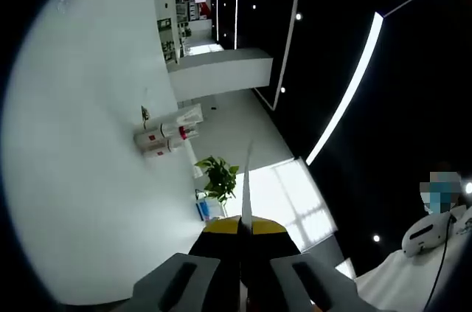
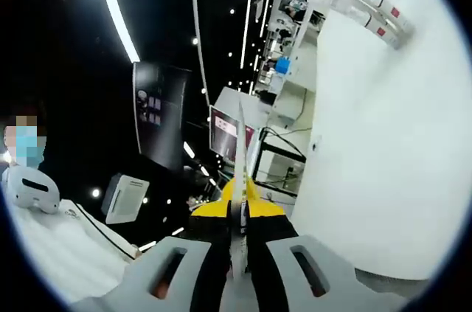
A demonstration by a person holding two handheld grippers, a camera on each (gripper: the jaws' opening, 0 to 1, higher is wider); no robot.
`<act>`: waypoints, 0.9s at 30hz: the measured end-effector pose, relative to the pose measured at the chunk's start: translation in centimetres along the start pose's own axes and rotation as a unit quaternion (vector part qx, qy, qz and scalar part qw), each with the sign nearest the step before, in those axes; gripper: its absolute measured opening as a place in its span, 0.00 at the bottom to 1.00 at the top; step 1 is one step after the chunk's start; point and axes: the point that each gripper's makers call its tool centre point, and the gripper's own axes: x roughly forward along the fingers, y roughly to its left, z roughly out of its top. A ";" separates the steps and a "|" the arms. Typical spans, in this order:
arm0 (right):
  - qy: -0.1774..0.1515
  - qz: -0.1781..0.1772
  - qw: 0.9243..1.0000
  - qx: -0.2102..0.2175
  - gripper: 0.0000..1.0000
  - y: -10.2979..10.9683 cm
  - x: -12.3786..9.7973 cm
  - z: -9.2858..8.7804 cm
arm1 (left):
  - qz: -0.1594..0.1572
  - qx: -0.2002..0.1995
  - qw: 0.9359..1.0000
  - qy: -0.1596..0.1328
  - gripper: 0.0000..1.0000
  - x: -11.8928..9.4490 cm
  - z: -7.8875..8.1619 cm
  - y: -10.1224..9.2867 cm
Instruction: Arrange the skincare products in the storage area until every visible bottle or jar stands upright without overlapping.
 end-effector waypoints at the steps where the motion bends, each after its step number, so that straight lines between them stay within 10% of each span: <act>1: -0.006 0.003 1.000 0.004 0.05 0.0 0.0 0.2 | -0.002 -0.002 1.000 -0.001 0.01 0.0 0.0 0.0; 27: -0.020 0.013 1.000 0.010 0.00 0.3 -0.2 0.7 | -0.014 -0.046 0.999 -0.011 0.02 -0.3 0.3 -0.8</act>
